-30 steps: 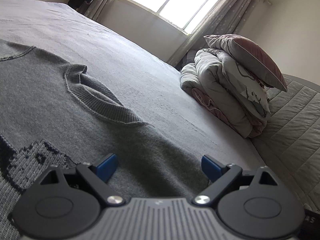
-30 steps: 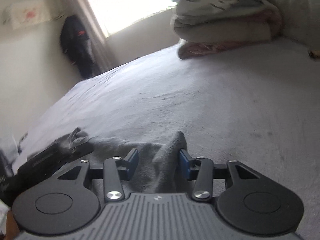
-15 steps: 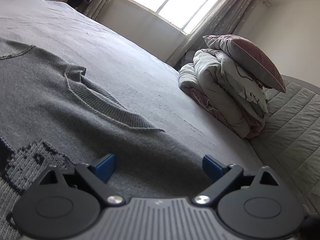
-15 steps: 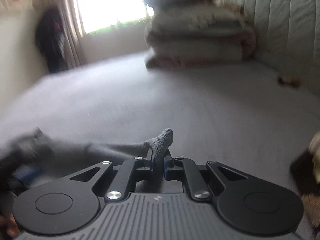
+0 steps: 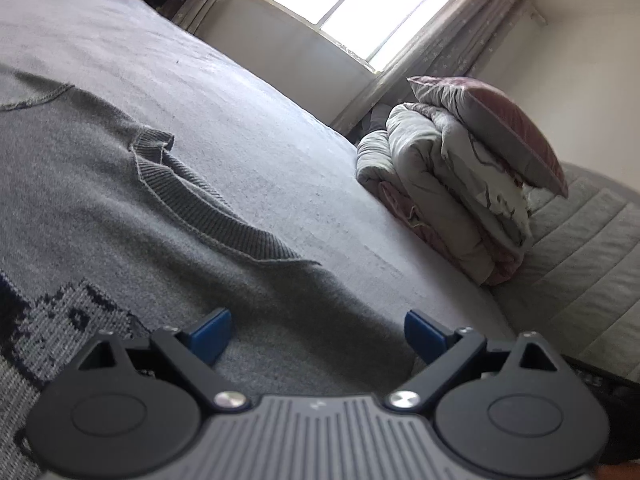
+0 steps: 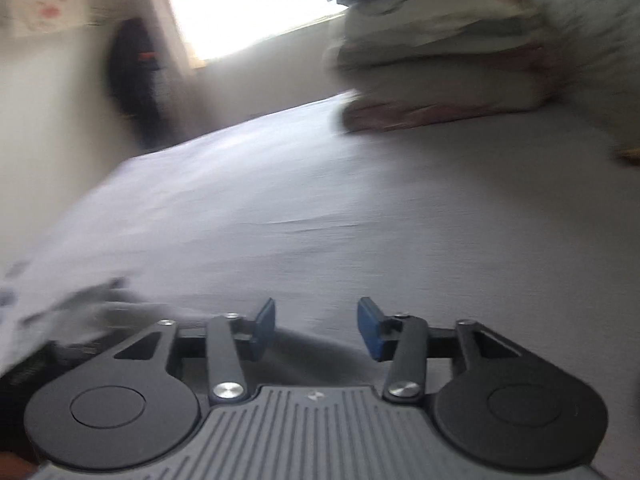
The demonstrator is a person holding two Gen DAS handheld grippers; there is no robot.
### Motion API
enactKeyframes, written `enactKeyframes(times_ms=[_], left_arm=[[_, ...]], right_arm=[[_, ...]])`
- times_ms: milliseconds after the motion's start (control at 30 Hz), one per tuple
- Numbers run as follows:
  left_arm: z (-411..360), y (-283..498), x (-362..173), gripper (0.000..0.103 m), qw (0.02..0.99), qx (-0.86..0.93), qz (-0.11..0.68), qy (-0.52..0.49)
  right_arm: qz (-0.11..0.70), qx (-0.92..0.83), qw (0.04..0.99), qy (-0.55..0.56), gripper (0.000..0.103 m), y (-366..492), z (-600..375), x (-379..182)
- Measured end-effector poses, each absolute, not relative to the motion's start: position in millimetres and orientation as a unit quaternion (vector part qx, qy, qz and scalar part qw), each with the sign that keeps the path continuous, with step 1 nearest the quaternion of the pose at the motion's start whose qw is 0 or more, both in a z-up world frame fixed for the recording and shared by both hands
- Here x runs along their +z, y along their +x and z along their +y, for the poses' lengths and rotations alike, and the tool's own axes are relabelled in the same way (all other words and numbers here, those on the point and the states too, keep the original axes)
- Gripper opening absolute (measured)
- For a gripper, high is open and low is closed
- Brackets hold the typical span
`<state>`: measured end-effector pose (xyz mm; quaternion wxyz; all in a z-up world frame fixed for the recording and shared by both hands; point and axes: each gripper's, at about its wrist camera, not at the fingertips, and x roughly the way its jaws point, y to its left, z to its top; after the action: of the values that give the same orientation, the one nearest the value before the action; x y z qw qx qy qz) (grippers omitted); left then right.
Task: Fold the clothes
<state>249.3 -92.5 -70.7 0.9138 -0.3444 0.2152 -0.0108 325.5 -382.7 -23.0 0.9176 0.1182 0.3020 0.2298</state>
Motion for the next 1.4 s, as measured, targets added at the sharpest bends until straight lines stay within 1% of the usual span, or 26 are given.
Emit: enactKeyframes(times_ms=[33,100,133,200,233,267,300,333,367,467,567,667,767,833,933,967,1000,1033,1067,1100,1133,1167,1267,1300,1400], left_arm=[[-88.8,249.8,-70.5,0.089,0.91,-0.014,0.218,-0.352],[-81.9,250.1,-70.6,0.078,0.903,-0.017,0.219,-0.369],[-78.9,250.4,-70.9,0.075,0.9,-0.02,0.22,-0.376],[-73.9,250.6,-72.3,0.066,0.891,-0.03,0.22,-0.396],[-71.6,250.8,-73.5,0.064,0.885,-0.038,0.219,-0.408],[-69.6,250.9,-75.1,0.062,0.88,-0.046,0.219,-0.42],[-68.4,251.0,-76.4,0.06,0.875,-0.054,0.218,-0.429],[-67.7,250.9,-77.4,0.06,0.871,-0.061,0.215,-0.438],[-67.2,250.6,-78.0,0.06,0.867,-0.067,0.213,-0.445],[-65.1,250.7,-80.4,0.06,0.855,-0.081,0.211,-0.467],[-59.8,253.3,-87.4,0.06,0.828,-0.104,0.213,-0.508],[-58.0,254.8,-91.6,0.06,0.812,-0.118,0.207,-0.533],[-58.0,254.6,-92.2,0.06,0.813,-0.114,0.205,-0.533],[-58.6,255.2,-92.6,0.06,0.814,-0.111,0.205,-0.531],[-60.6,257.5,-92.3,0.049,0.825,-0.089,0.22,-0.512],[-62.2,259.2,-92.4,0.037,0.832,-0.074,0.231,-0.499],[-64.1,261.4,-92.8,0.019,0.839,-0.057,0.245,-0.483],[-64.8,263.0,-94.3,0.012,0.843,-0.041,0.255,-0.472],[-63.9,263.4,-96.0,0.009,0.841,-0.034,0.258,-0.474],[-62.3,263.4,-97.2,0.009,0.837,-0.034,0.257,-0.481],[-60.8,263.4,-98.5,0.01,0.833,-0.033,0.256,-0.489],[-59.2,263.4,-99.8,0.01,0.829,-0.032,0.254,-0.497],[-58.8,263.7,-100.4,0.01,0.826,-0.031,0.252,-0.503],[-58.9,263.6,-100.3,0.01,0.827,-0.031,0.252,-0.503],[-59.0,263.0,-99.2,0.01,0.828,-0.025,0.246,-0.503]], right_arm=[[0.306,0.258,0.907,0.128,0.052,331.9,-376.8,-24.7],[0.307,0.268,0.906,0.119,0.052,338.9,-363.3,-31.4],[0.308,0.267,0.907,0.108,0.052,341.5,-358.0,-35.2],[0.314,0.265,0.908,0.085,0.052,345.4,-346.9,-43.6],[0.315,0.265,0.908,0.078,0.052,346.0,-343.5,-46.5],[0.315,0.266,0.908,0.071,0.047,346.5,-340.4,-49.0],[0.314,0.267,0.909,0.064,0.04,347.0,-337.4,-51.5],[0.31,0.273,0.909,0.06,0.022,344.1,-335.7,-51.1],[0.305,0.281,0.908,0.059,0.011,341.6,-334.0,-49.9],[0.278,0.298,0.912,0.043,0.009,335.0,-331.2,-42.5],[0.24,0.334,0.911,0.024,0.008,316.4,-334.5,-29.1],[0.205,0.393,0.896,-0.021,0.008,295.4,-327.4,-17.6],[0.208,0.45,0.865,-0.08,0.008,280.6,-311.1,-17.7],[0.231,0.472,0.842,-0.12,0.008,275.0,-297.8,-26.3],[0.263,0.488,0.815,-0.168,0.008,268.8,-280.3,-40.5],[0.265,0.489,0.814,-0.17,0.01,268.7,-278.4,-40.3],[0.267,0.488,0.813,-0.171,0.01,268.7,-276.9,-39.5],[0.271,0.487,0.815,-0.161,0.01,270.4,-278.5,-36.4],[0.275,0.486,0.816,-0.15,0.01,272.3,-280.6,-33.0],[0.275,0.485,0.819,-0.134,0.011,275.3,-285.0,-28.9],[0.274,0.483,0.823,-0.117,0.015,277.6,-289.6,-24.6],[0.273,0.478,0.829,-0.101,0.021,276.8,-293.7,-19.7],[0.271,0.461,0.844,-0.031,0.03,286.4,-304.2,-10.3],[0.277,0.452,0.848,-0.01,0.03,291.8,-306.1,-9.4],[0.3,0.419,0.857,0.002,0.03,306.7,-295.6,-14.0]])
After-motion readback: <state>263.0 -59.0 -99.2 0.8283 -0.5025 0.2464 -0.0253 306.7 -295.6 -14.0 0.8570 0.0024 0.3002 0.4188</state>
